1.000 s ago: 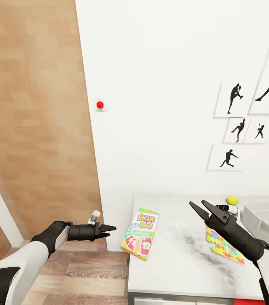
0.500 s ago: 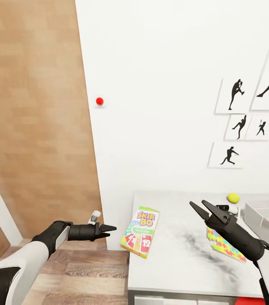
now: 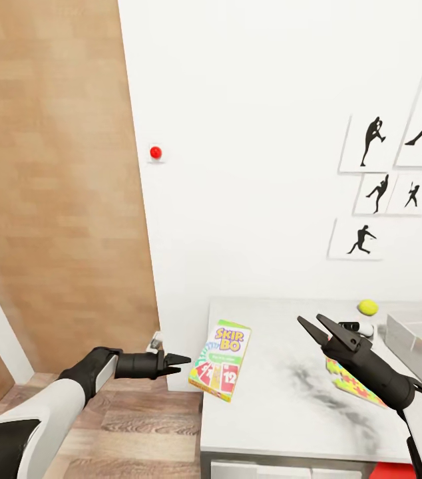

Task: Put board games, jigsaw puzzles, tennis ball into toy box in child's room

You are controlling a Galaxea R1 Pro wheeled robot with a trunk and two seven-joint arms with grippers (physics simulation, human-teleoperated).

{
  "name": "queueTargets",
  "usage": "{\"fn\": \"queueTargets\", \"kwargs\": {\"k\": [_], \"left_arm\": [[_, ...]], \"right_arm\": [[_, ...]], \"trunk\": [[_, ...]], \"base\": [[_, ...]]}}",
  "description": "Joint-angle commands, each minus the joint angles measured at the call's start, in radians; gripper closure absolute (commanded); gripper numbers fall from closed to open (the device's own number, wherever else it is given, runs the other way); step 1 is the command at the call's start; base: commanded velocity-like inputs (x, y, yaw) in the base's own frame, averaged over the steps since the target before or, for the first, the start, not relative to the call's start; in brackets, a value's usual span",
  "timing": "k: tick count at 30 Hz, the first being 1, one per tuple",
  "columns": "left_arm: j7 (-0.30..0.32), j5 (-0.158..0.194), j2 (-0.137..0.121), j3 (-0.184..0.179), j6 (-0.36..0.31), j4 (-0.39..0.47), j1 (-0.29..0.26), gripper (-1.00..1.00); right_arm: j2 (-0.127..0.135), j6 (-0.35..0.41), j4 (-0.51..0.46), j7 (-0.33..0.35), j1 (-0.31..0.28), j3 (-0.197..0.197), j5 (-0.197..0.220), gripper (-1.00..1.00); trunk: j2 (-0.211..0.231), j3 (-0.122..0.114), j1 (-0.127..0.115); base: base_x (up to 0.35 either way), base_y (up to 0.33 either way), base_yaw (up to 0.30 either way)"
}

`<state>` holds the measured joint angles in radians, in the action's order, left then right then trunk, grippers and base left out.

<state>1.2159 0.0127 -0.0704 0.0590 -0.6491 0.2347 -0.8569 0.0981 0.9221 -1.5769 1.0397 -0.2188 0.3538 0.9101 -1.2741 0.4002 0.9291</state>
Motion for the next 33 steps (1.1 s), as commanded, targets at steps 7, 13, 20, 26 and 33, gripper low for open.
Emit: {"fn": "queueTargets", "kwargs": {"k": [7,13,20,26,33], "left_arm": [[0.002,0.0,0.001,0.003,-0.012,0.0,-0.001,-1.0],[0.002,0.0,0.001,0.002,-0.012,0.0,-0.001,-1.0],[0.002,0.0,0.001,0.002,-0.012,0.0,-0.001,-1.0],[0.002,0.0,0.001,0.002,-0.012,0.0,-0.001,-1.0],[0.002,0.001,0.001,0.002,-0.012,0.0,-0.001,-1.0]], "right_arm": [[0.0,0.004,0.0,0.002,-0.001,0.001,0.001,-1.0],[0.0,0.003,0.0,0.002,-0.001,0.001,0.001,-1.0],[0.0,0.003,0.001,0.002,-0.001,0.001,0.001,-1.0],[0.0,0.003,0.002,0.002,-0.001,0.001,0.001,-1.0],[0.0,0.003,0.001,0.002,-0.001,0.001,0.001,-1.0]], "trunk": [[-0.05,0.023,0.027],[-0.064,0.029,0.035],[-0.064,0.029,0.035],[-0.078,0.036,0.042],[-0.127,0.058,0.069]], "base": [[0.0,0.0,0.0],[0.0,0.0,0.0],[0.0,0.0,0.0],[0.0,0.0,0.0],[0.0,0.0,0.0]]}}
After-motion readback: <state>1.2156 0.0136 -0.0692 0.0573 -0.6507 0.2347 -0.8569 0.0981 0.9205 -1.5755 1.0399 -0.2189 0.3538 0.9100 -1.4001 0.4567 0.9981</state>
